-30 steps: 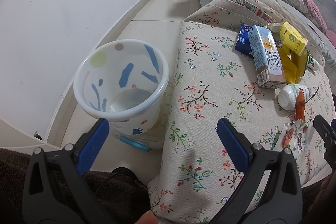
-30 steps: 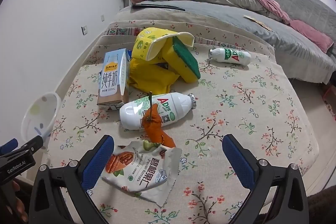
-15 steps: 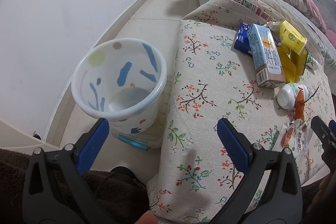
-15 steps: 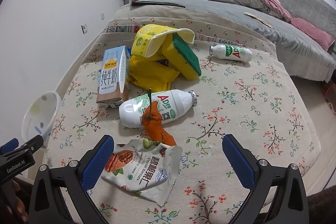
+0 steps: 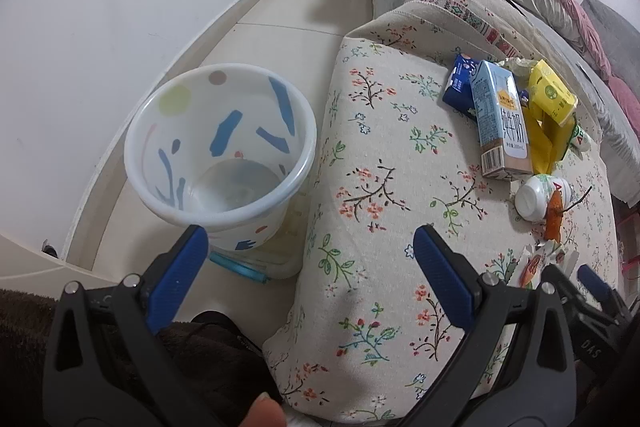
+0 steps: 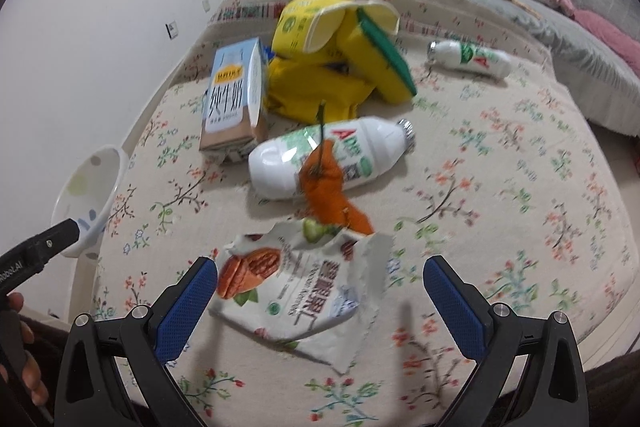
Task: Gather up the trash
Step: 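Grasp the nut snack bag with the right gripper and lift it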
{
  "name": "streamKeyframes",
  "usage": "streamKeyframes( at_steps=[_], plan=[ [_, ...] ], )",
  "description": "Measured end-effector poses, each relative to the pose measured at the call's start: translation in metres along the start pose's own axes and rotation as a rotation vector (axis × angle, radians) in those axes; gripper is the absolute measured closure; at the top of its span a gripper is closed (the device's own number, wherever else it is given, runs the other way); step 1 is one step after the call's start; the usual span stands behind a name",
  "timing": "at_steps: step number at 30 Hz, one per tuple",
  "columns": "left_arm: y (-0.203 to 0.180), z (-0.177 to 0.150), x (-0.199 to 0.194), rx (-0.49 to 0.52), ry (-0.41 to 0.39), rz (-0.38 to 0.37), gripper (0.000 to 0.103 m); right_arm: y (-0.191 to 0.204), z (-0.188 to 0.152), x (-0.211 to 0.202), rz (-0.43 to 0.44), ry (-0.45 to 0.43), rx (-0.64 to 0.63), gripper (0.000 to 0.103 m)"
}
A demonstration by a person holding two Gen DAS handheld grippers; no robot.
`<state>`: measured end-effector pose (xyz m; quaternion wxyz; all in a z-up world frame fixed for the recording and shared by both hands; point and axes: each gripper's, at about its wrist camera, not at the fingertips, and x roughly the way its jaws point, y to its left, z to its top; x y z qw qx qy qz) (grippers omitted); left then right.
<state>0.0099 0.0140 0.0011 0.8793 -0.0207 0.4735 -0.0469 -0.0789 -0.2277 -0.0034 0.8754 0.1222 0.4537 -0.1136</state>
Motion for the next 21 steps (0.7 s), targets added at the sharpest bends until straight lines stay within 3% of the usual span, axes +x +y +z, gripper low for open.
streamKeyframes(
  at_steps=[9,17,21],
  plan=[
    [-0.002,0.001,0.004,0.023,0.002,-0.006,0.001,0.011,-0.003,0.018,-0.014,0.038,0.027,0.000],
    [0.002,0.001,0.005,0.021,-0.001,0.000,0.001,0.023,-0.010,0.029,-0.080,0.052,-0.025,0.000],
    [-0.002,0.000,0.004,0.031,-0.010,-0.013,0.001,0.016,-0.011,0.025,-0.058,0.047,-0.003,0.002]
  ],
)
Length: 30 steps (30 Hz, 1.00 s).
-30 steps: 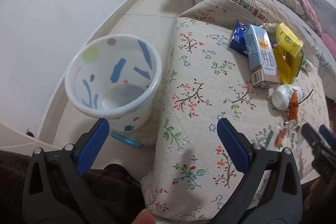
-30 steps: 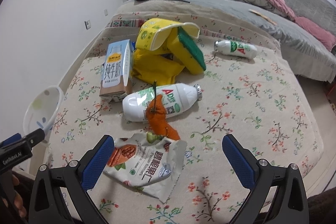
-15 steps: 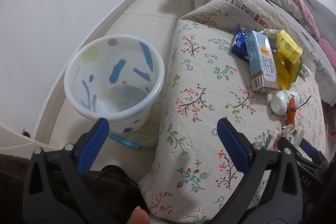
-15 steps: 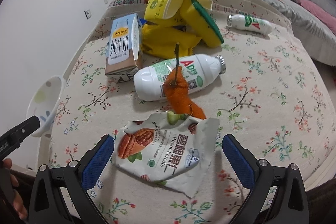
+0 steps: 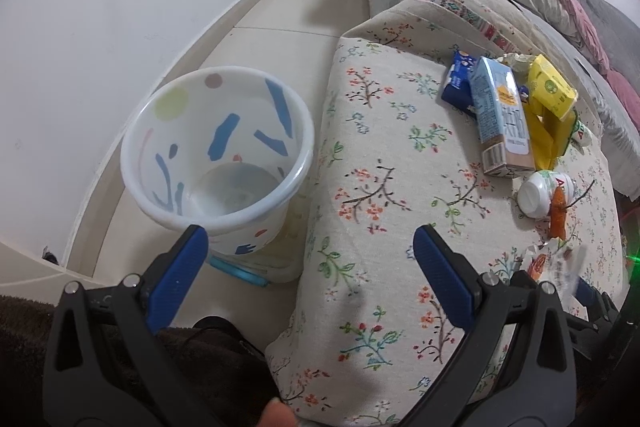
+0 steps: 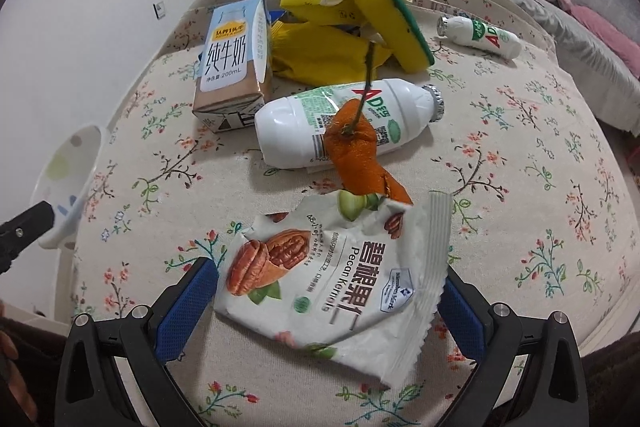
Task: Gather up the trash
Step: 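Grasp the nut snack bag with the right gripper and lift it, then grasp the milk carton with the left gripper while the right gripper holds the snack bag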
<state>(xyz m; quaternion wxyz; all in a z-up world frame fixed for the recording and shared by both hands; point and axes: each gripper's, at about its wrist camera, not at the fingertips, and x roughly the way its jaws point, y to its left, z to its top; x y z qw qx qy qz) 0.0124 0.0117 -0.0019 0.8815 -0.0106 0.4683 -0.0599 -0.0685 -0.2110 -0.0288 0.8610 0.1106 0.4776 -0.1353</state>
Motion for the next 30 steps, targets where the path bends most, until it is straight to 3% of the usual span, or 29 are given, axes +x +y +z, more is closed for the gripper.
streamKeyframes(
  at_steps=[6,12,21,30],
  plan=[
    [-0.022,0.001,0.002,0.041,0.006,-0.080,0.001,-0.015,-0.001,-0.015,-0.007,-0.035,0.019,0.011],
    [-0.049,0.004,0.008,0.070,0.033,-0.172,0.001,-0.042,0.002,-0.031,-0.024,-0.089,0.074,0.012],
    [-0.098,0.029,0.018,0.123,0.011,-0.232,0.001,-0.082,0.015,-0.036,-0.046,-0.117,0.171,0.012],
    [-0.133,0.046,0.035,0.123,-0.033,-0.270,0.019,-0.102,0.025,-0.035,-0.071,-0.147,0.197,0.012]
  ],
)
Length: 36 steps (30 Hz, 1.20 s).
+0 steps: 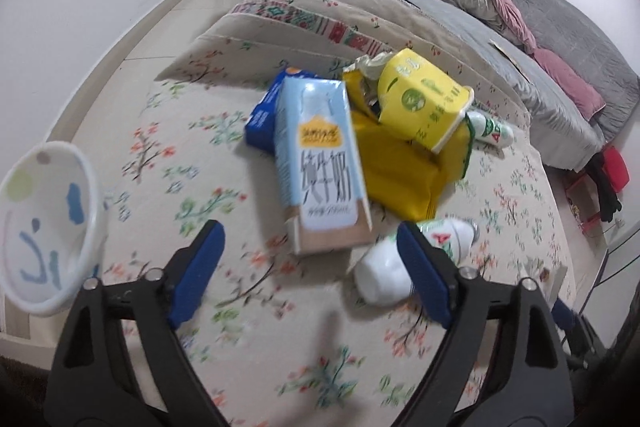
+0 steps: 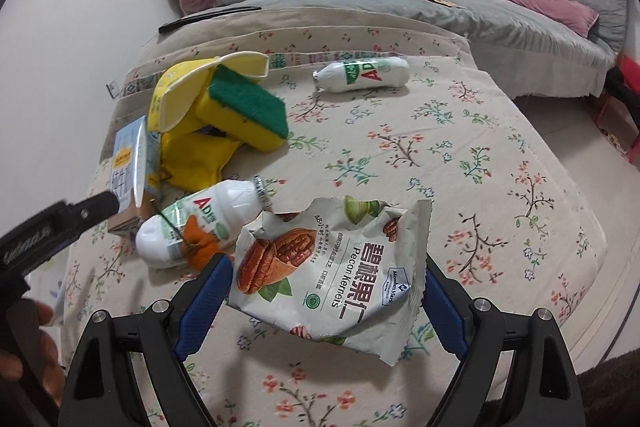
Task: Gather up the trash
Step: 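Grasp the milk carton with the left gripper while the right gripper holds the snack bag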
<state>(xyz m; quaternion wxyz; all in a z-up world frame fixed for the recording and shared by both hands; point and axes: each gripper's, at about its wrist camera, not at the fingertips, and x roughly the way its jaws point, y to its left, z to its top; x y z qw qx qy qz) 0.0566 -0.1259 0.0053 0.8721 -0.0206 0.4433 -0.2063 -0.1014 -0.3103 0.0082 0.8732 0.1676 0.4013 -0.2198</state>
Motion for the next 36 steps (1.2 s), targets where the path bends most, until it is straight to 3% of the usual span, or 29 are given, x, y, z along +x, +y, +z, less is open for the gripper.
streamKeyframes(
  at_steps=[4,11,13,24,36],
  plan=[
    [0.001,0.004,0.016,-0.040,0.010,-0.017,0.028,-0.005,0.000,0.003,0.004,0.011,0.009,0.012],
    [0.004,0.011,0.030,-0.084,0.003,-0.027,0.034,-0.014,0.001,0.003,0.004,0.007,0.020,0.012],
    [0.004,0.011,0.032,-0.077,0.007,-0.028,0.045,-0.016,0.001,0.003,0.004,0.005,0.022,0.012],
    [0.012,0.005,0.012,-0.048,-0.011,-0.023,0.045,-0.003,0.007,-0.006,0.017,-0.033,-0.014,0.012],
    [0.046,-0.006,-0.015,-0.091,-0.019,-0.003,0.045,0.031,0.010,-0.017,0.056,-0.063,-0.079,0.012]
  ],
)
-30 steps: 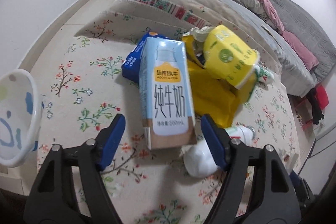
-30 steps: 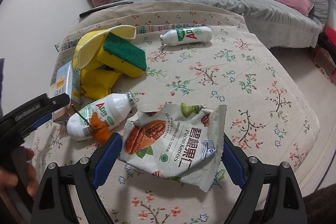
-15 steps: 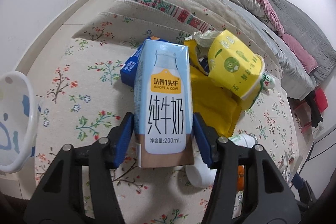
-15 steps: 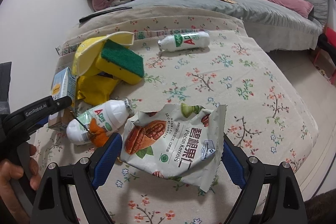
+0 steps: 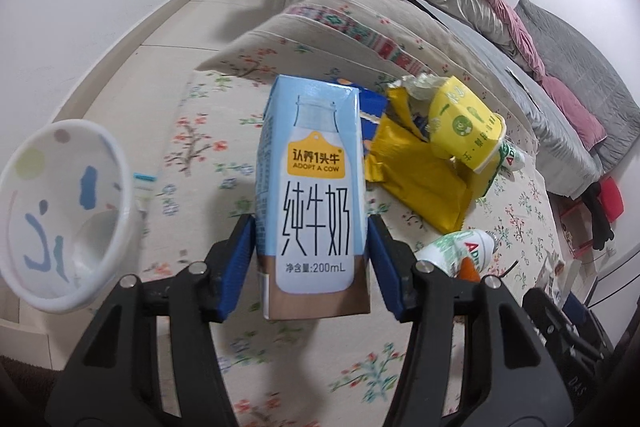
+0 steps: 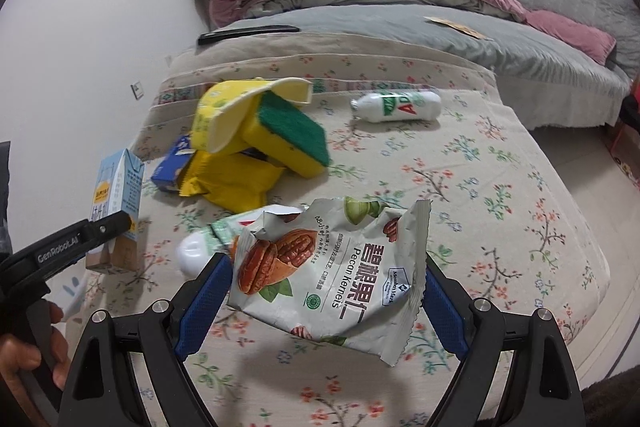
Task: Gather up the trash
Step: 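Grasp the milk carton with the left gripper while the right gripper holds the snack bag, then carry the milk carton and snack bag to the white bin and release both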
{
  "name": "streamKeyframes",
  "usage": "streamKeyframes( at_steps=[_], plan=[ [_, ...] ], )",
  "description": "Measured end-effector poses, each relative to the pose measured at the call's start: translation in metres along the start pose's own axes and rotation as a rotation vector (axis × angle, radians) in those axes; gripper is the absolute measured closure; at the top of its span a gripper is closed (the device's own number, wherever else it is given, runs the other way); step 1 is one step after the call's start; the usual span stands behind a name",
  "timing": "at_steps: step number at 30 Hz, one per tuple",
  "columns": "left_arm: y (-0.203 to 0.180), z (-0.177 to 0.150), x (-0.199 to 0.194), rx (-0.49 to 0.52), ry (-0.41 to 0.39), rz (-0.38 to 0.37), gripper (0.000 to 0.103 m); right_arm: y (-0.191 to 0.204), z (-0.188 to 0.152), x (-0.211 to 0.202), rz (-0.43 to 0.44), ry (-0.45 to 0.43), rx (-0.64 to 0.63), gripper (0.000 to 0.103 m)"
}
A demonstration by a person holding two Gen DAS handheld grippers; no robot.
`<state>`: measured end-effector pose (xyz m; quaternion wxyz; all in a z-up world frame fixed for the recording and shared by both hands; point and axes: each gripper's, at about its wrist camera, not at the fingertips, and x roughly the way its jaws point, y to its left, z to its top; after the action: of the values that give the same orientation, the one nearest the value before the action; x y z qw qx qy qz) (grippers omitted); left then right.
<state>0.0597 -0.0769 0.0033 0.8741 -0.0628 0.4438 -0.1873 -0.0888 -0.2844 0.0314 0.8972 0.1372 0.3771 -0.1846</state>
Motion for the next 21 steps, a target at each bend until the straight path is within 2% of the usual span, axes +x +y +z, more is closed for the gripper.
streamKeyframes(
  at_steps=[12,21],
  plan=[
    [0.047,-0.008,-0.031,-0.053,-0.028,0.040,0.045,0.054,0.004,-0.005,0.062,-0.019,-0.096,0.012],
    [0.092,-0.016,-0.056,-0.111,-0.055,0.092,0.045,0.111,0.006,-0.007,0.147,-0.027,-0.189,0.012]
  ],
)
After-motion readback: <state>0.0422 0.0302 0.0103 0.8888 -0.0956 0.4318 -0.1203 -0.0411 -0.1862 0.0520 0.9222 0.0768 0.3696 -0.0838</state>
